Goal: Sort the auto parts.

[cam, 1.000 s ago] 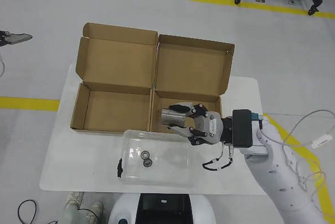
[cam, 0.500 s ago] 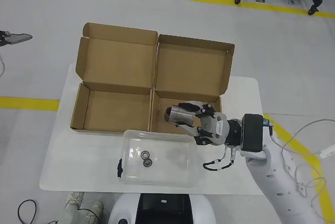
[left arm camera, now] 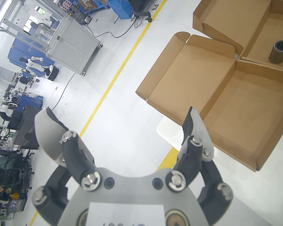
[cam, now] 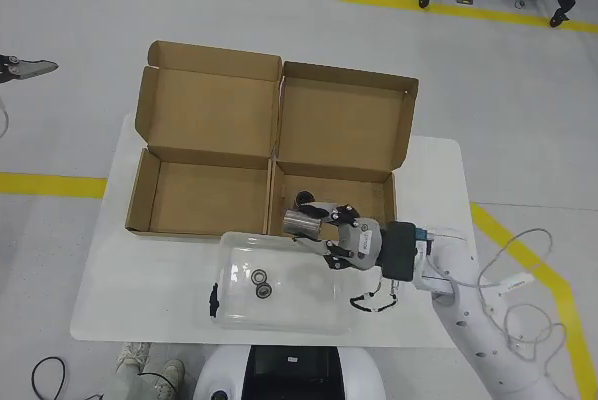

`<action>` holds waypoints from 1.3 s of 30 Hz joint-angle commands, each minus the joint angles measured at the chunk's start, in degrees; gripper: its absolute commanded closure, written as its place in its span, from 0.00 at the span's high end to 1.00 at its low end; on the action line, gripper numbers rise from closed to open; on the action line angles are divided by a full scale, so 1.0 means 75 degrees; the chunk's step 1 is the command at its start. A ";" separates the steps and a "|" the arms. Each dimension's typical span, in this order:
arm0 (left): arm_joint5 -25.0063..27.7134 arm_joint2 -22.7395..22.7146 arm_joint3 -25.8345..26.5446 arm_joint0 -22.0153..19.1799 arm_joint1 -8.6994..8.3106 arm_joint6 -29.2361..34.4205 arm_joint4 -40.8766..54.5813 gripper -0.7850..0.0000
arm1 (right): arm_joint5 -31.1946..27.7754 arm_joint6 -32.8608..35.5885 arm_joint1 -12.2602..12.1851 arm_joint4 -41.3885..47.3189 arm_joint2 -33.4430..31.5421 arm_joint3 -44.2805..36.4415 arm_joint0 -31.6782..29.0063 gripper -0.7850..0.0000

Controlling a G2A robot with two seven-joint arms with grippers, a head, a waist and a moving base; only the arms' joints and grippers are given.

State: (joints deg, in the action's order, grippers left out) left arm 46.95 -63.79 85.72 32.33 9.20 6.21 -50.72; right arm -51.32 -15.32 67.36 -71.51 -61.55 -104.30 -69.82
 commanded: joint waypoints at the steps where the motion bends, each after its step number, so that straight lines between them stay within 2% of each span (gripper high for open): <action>1: 0.0000 0.0000 0.0000 0.0000 0.0000 0.0000 0.0000 1.00 | 0.0146 0.0964 0.0004 0.0398 0.0103 0.0032 0.0019 0.00; 4: 0.0000 0.0000 0.0000 0.0000 0.0000 0.0000 0.0000 1.00 | 0.0444 0.1979 0.0026 0.1099 0.0163 0.0216 0.0256 0.00; 9: 0.0000 0.0000 0.0000 0.0000 0.0000 0.0000 0.0000 1.00 | 0.0650 0.2945 0.0053 0.1965 0.0192 0.0667 0.0732 0.00; 17: 0.0000 0.0000 0.0000 0.0000 0.0000 0.0000 0.0000 1.00 | 0.1768 0.4069 0.0019 0.2128 0.0002 0.0496 0.0629 0.00; 23: 0.0000 0.0000 0.0000 0.0000 0.0000 0.0000 0.0000 1.00 | 0.2597 0.5254 -0.0055 0.2368 -0.0330 0.0438 0.0406 0.00; 26: 0.0000 0.0000 0.0000 0.0000 0.0000 0.0000 0.0000 1.00 | 0.2580 0.5598 -0.0075 0.2654 -0.0389 0.0489 0.0418 0.00; 31: 0.0000 0.0000 0.0000 0.0000 0.0000 0.0000 0.0000 1.00 | 0.2992 0.6247 -0.0099 0.2696 -0.0439 0.0672 0.0431 0.00; 34: 0.0000 0.0000 0.0000 0.0000 0.0000 0.0000 0.0000 1.00 | 0.3466 0.6791 -0.0083 0.2713 -0.0374 0.0904 0.0599 0.00; 39: 0.0000 0.0000 0.0000 0.0000 0.0000 0.0000 0.0000 1.00 | 0.3788 0.7429 0.0003 0.2925 0.0025 0.1293 0.1026 0.00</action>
State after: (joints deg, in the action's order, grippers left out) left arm 46.95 -63.79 85.72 32.33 9.20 6.21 -50.72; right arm -23.28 39.51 67.22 -49.77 -62.17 -94.71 -62.73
